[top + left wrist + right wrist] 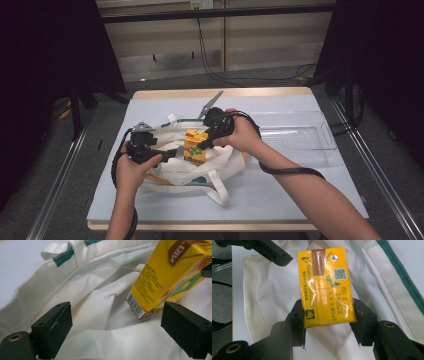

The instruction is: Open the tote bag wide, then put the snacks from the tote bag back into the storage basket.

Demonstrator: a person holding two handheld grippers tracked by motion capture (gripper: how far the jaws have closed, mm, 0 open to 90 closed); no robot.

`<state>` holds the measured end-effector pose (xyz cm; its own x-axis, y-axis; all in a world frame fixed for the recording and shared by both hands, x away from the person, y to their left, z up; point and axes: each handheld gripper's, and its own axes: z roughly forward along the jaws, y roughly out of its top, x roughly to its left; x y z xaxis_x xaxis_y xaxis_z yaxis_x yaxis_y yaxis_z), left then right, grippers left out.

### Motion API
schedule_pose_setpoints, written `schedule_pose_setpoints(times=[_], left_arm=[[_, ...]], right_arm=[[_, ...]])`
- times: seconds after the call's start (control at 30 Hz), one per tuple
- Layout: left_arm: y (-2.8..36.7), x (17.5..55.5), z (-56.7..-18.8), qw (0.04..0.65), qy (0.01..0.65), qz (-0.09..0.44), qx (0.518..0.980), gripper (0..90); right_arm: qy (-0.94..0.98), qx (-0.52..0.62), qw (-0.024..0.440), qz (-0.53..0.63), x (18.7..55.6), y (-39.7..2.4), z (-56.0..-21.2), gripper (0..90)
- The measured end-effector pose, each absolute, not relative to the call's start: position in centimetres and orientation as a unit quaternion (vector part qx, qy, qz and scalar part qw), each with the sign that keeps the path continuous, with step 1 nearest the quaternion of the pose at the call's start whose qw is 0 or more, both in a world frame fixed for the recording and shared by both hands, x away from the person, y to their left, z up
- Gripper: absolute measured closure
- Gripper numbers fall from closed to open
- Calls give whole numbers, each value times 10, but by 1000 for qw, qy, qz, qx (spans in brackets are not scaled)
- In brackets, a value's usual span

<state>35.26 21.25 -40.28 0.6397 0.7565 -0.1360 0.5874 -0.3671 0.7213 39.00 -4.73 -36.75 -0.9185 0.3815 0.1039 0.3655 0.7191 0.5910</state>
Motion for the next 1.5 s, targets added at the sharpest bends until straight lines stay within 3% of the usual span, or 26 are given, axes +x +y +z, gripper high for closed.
schedule_pose_setpoints(times=[1.5], left_arm=[[193, 352, -407, 381, 387, 87, 835, 76]], right_arm=[[928, 197, 33, 316, 393, -126, -285, 509]])
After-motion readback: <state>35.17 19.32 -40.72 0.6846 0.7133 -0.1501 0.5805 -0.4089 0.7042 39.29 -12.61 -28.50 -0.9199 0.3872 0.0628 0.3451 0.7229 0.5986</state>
